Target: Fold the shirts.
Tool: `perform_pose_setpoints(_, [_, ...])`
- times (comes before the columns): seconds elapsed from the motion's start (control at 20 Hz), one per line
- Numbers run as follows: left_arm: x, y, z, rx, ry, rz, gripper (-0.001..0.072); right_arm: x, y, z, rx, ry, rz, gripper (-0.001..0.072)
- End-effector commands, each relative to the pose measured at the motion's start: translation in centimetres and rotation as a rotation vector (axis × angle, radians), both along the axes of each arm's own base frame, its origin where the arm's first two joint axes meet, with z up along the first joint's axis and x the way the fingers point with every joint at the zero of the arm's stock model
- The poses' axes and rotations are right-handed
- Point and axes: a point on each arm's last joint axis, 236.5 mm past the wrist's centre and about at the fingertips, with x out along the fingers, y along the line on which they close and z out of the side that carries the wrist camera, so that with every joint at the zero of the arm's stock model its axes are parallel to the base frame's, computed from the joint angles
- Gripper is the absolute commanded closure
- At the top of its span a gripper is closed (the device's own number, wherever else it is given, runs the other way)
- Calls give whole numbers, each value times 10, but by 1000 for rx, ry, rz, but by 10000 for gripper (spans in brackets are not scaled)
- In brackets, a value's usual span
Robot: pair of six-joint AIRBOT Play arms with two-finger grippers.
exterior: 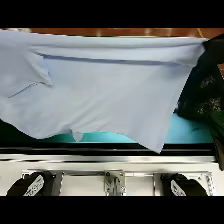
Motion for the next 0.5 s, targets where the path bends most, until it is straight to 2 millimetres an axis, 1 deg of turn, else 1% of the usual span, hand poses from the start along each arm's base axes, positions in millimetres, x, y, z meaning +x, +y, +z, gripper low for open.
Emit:
perform_pose_setpoints(0.0, [68,-2,-60,-106,174,-72,674,54,-5,-95,12,263,-28,641])
perform_pose_setpoints(0.1, [109,-6,-120,-187,344,-125,673,83,-5,-160,12,411,-28,642])
perform_pose_setpoints(0.2, [147,-11,-187,-274,496,-160,673,107,-6,-221,23,528,-38,641])
perform_pose_setpoints(0.3, [172,-18,-251,-311,634,-179,673,133,-2,-263,82,563,-73,641])
perform_pose_setpoints(0.35, [181,-22,-277,-324,688,-186,673,141,1,-279,107,576,-78,641])
perform_pose_setpoints(0.4, [187,-28,-302,-349,744,-186,673,144,3,-292,120,598,-78,640])
perform_pose_setpoints(0.45, [191,-36,-328,-413,824,-159,671,145,6,-305,138,625,-82,641])
